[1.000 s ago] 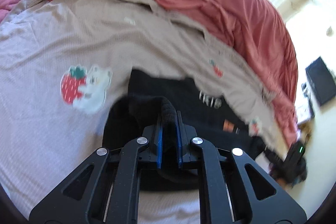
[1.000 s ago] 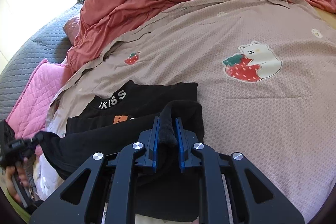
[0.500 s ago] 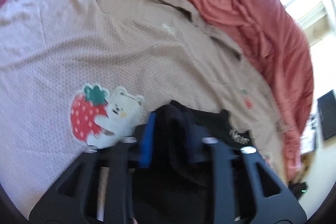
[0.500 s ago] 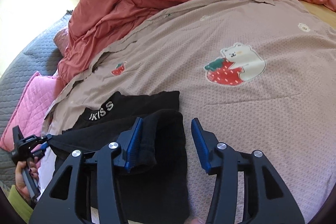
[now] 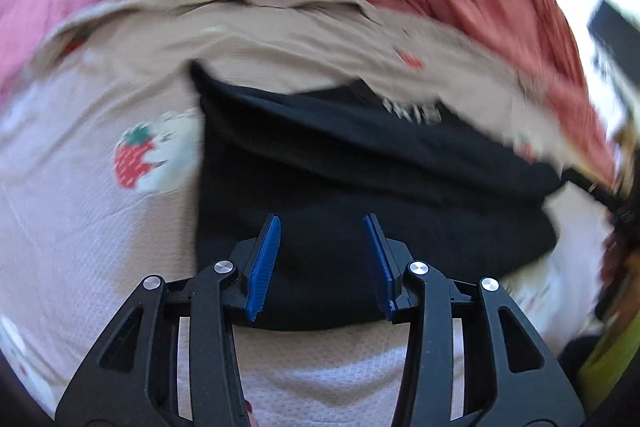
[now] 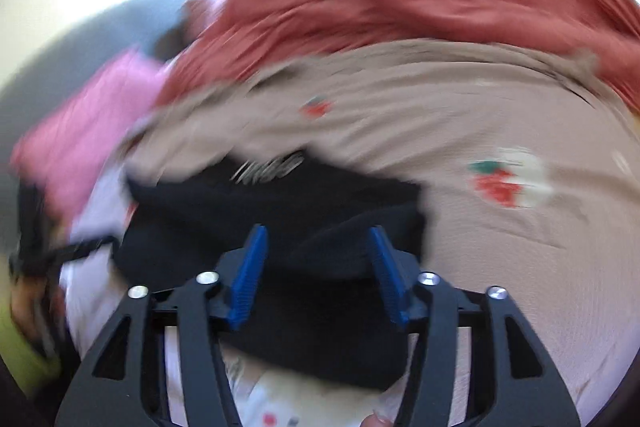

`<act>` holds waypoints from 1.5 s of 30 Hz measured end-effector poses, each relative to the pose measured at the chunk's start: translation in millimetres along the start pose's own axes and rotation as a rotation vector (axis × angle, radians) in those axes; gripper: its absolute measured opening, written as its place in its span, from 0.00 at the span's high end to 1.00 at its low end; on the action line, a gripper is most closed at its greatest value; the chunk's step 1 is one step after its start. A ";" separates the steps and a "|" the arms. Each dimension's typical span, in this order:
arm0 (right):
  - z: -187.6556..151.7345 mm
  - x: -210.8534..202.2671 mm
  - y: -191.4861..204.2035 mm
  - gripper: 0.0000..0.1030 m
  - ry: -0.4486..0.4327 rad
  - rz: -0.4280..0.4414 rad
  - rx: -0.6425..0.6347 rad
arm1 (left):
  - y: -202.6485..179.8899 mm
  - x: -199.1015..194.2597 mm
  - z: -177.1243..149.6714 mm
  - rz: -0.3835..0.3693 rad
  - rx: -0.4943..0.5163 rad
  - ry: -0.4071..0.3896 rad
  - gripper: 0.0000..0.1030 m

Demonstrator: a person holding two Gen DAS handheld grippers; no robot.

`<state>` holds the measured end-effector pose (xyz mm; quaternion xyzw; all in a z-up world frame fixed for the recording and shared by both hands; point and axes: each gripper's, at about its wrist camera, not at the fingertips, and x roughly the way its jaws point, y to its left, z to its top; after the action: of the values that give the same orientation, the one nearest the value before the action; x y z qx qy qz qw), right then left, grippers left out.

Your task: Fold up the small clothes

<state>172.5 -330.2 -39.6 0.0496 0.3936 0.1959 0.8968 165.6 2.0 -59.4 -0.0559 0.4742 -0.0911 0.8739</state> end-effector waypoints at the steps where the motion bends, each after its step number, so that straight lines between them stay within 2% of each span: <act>1: -4.9 6.5 10.5 0.45 0.052 0.029 -0.047 | -9.9 4.9 -1.0 -0.007 0.034 0.012 0.66; 3: -15.0 19.7 24.0 0.44 0.144 0.040 -0.117 | -24.1 15.2 -0.7 -0.013 0.078 0.032 0.64; 5: -22.7 34.3 25.6 0.44 0.222 0.000 -0.139 | -36.5 29.4 3.3 0.017 0.122 0.062 0.63; 7: -25.6 44.8 15.8 0.44 0.266 -0.020 -0.097 | -43.8 36.0 7.8 0.017 0.143 0.068 0.56; 8: -24.4 46.2 11.3 0.44 0.264 -0.015 -0.073 | -48.0 40.2 13.6 0.016 0.152 0.065 0.55; 13: -13.0 44.8 -2.9 0.42 0.195 -0.015 -0.014 | -61.8 61.1 35.9 -0.007 0.162 0.073 0.55; 17: -5.8 45.8 -10.4 0.38 0.133 0.014 0.038 | -65.8 72.3 58.5 -0.044 0.131 0.061 0.55; 21: 4.0 39.2 -12.2 0.30 0.048 0.070 0.074 | -63.4 71.0 93.7 -0.096 0.057 0.010 0.47; 26: 16.3 23.1 -21.5 0.23 -0.090 0.030 0.101 | -49.0 60.7 127.6 -0.134 -0.059 -0.063 0.39; 28: 20.0 15.7 -29.9 0.22 -0.137 0.009 0.132 | -44.4 55.8 128.4 -0.136 -0.079 -0.075 0.38; 29: 21.5 11.3 -35.3 0.15 -0.165 -0.005 0.151 | -41.3 53.5 126.3 -0.139 -0.086 -0.076 0.37; 30: 22.6 9.2 -38.7 0.13 -0.182 -0.018 0.163 | -36.7 50.7 120.9 -0.131 -0.091 -0.076 0.37; 33: 23.8 2.3 -47.7 0.13 -0.219 -0.053 0.191 | -21.3 45.0 101.5 -0.110 -0.105 -0.057 0.36; 36: 25.1 3.2 -48.0 0.13 -0.174 -0.065 0.177 | -2.4 40.5 80.0 -0.087 -0.138 -0.025 0.36; 39: 23.3 2.5 -36.0 0.13 -0.103 -0.083 0.072 | 11.5 35.9 59.3 -0.072 -0.147 0.007 0.35; 41: 21.0 3.8 -26.7 0.20 -0.056 -0.030 0.014 | 12.7 35.3 48.7 -0.052 -0.122 0.027 0.35; 43: 15.9 6.3 -16.5 0.20 0.012 0.096 -0.036 | 11.3 36.1 36.8 -0.029 -0.094 0.043 0.33; 45: 9.3 18.1 -6.0 0.20 0.101 0.171 -0.087 | 7.8 38.9 26.9 -0.009 -0.067 0.059 0.32</act>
<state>192.3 -328.1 -47.1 0.0340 0.4239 0.2907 0.8571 209.8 1.7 -78.0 -0.0847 0.5021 -0.0808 0.8569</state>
